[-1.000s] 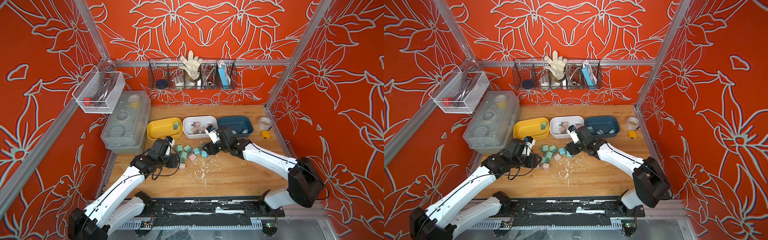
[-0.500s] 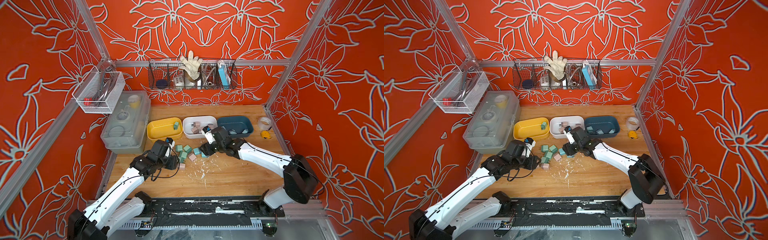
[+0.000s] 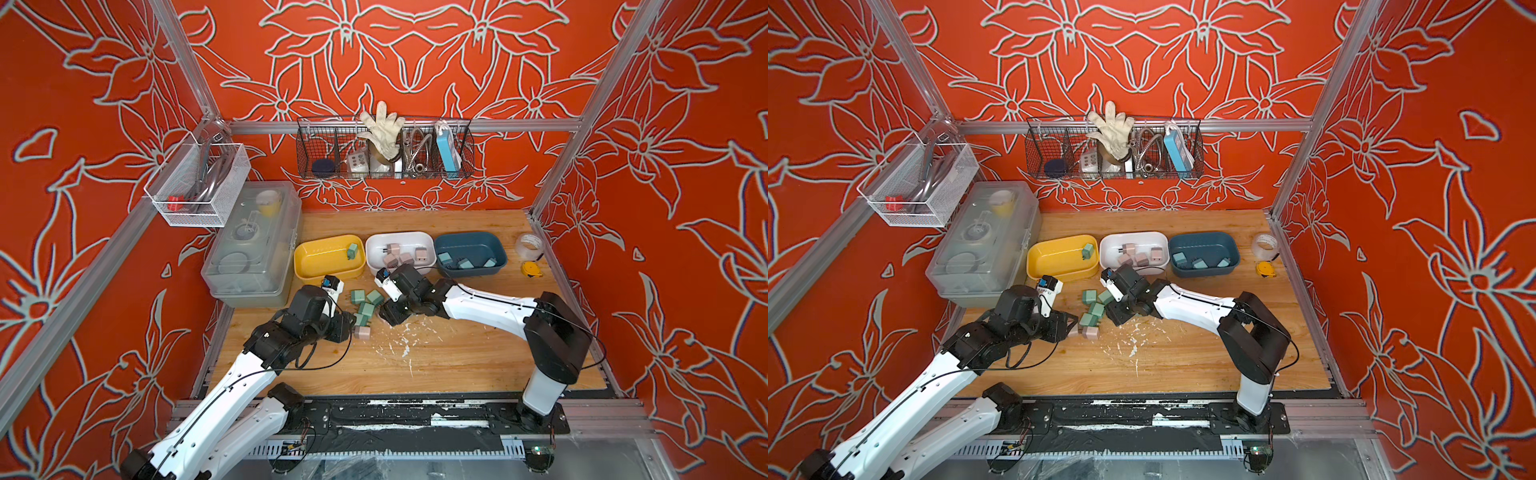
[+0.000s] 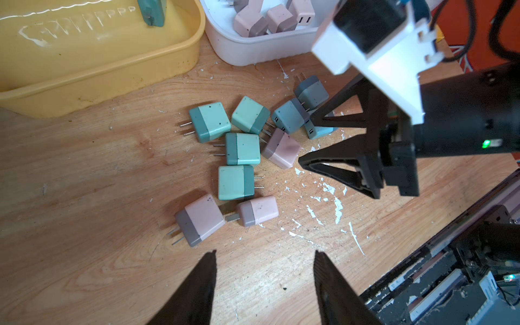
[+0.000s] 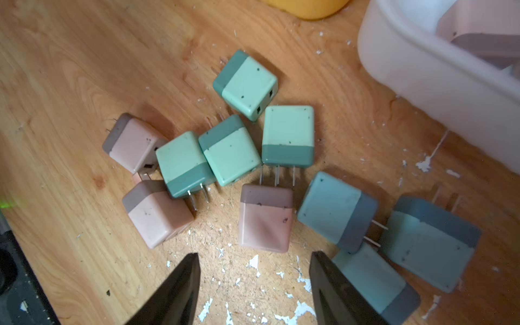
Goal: Place the plugs by color into the storage box
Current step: Pick up the plug from the center of the board.
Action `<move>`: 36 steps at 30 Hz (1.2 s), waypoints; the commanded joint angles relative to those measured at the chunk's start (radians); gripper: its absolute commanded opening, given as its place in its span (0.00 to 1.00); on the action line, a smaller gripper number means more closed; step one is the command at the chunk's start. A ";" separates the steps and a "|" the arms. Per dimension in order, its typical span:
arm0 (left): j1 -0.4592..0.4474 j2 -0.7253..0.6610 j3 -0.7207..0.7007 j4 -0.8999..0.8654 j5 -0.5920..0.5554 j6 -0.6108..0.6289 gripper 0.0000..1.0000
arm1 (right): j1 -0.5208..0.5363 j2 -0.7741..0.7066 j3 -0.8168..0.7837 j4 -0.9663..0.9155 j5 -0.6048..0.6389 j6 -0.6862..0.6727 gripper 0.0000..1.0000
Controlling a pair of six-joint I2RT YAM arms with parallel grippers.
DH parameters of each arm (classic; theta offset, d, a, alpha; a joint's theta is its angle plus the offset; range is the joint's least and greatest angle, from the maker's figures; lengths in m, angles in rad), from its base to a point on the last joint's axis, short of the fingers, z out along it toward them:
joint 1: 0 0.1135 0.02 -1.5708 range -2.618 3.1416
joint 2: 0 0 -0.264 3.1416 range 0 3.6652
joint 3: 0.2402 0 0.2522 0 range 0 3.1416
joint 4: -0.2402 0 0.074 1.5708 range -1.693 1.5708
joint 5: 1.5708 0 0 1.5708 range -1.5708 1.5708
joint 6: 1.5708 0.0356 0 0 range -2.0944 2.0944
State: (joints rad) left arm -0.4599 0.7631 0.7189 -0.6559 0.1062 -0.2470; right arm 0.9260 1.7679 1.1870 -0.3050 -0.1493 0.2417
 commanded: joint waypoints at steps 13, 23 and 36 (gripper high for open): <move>-0.003 0.032 -0.018 0.024 0.023 0.014 0.56 | 0.042 0.141 0.083 -0.063 0.089 0.015 0.66; -0.004 0.035 -0.019 0.026 0.019 0.015 0.56 | 0.050 0.195 0.112 -0.073 0.126 0.001 0.58; -0.004 0.027 -0.022 0.032 0.031 0.012 0.56 | 0.050 0.075 -0.068 0.111 0.096 -0.041 0.28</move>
State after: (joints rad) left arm -0.4599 0.7990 0.7044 -0.6411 0.1204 -0.2432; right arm 0.9703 1.8858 1.1618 -0.2485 -0.0273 0.2359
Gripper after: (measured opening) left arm 0.563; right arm 0.461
